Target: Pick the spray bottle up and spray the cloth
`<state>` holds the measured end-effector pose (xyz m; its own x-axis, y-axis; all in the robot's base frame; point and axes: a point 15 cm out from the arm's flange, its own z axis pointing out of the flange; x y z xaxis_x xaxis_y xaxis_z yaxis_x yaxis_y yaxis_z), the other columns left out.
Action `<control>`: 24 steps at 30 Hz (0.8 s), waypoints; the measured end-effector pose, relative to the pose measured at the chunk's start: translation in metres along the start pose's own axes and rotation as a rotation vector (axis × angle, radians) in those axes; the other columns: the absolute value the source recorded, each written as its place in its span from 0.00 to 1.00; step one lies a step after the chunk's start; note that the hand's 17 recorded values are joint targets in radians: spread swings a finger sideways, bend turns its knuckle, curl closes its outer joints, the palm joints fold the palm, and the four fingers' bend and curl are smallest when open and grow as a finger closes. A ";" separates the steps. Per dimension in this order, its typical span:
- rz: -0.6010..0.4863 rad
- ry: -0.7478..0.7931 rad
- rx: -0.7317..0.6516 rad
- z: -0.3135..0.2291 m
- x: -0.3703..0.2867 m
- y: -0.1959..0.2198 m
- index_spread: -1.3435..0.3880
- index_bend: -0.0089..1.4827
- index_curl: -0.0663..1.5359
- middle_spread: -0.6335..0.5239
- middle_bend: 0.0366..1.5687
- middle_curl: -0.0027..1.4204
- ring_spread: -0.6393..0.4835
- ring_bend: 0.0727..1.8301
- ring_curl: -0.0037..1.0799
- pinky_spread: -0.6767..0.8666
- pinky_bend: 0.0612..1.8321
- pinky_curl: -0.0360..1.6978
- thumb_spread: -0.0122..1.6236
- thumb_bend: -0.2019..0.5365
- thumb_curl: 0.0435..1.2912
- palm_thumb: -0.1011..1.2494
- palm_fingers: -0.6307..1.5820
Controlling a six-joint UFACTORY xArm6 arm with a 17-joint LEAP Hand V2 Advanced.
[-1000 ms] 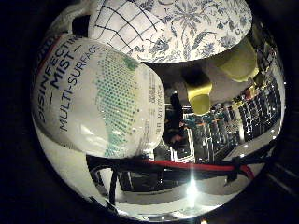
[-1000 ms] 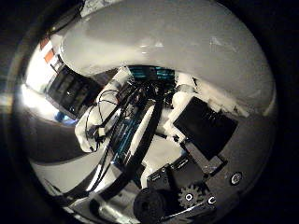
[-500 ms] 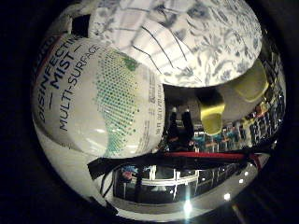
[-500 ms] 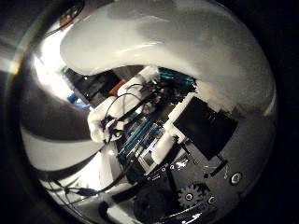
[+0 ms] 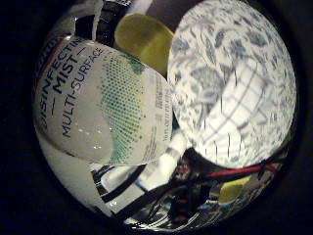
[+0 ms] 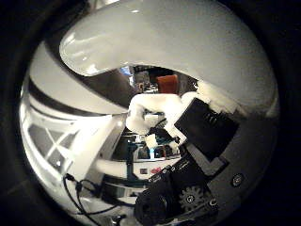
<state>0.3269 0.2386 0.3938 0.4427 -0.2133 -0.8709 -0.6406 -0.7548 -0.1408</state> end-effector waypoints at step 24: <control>0.059 -0.094 0.099 0.076 0.139 -0.067 0.67 0.76 0.52 0.49 0.87 0.42 0.44 0.80 0.54 0.30 0.54 0.74 0.45 0.25 0.64 0.84 0.82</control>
<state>0.3836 0.3067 0.2467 0.3445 -0.1930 -0.9187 -0.7249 -0.6765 -0.1298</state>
